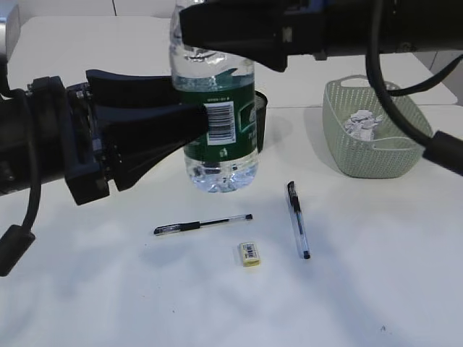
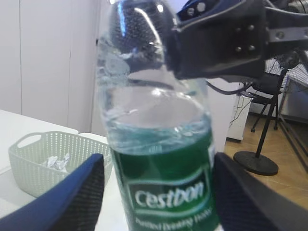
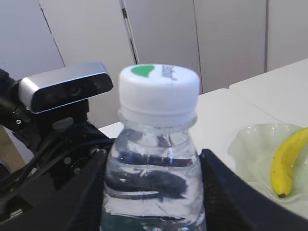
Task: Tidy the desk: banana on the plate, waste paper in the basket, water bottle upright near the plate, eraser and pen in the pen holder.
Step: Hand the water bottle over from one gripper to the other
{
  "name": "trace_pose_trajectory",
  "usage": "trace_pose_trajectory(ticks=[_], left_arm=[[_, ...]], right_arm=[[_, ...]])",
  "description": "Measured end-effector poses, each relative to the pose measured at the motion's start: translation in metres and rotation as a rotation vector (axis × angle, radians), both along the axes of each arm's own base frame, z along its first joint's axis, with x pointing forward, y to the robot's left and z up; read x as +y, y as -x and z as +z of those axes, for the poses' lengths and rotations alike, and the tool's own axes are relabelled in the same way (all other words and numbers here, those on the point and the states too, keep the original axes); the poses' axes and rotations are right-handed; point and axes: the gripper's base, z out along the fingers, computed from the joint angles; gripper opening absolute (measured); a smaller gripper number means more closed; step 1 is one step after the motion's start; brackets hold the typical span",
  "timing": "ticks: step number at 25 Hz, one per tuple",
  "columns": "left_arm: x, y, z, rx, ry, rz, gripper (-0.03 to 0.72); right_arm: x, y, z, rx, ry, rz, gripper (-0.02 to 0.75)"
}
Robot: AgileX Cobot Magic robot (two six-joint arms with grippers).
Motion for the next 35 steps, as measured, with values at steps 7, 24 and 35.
trace_pose_trajectory(ticks=[7,24,35], left_arm=[[-0.001,0.002,0.000,0.046,0.023,-0.031,0.500],[-0.003,0.007,-0.001,0.087,0.024,-0.088,0.587],[-0.004,0.008,0.000,0.087,0.028,-0.096,0.515]], right_arm=[[0.017,0.009,-0.001,-0.019,0.025,0.024,0.400],[0.034,0.023,-0.002,-0.024,0.028,0.099,0.398],[0.034,0.023,-0.001,-0.025,0.034,0.108,0.398]])
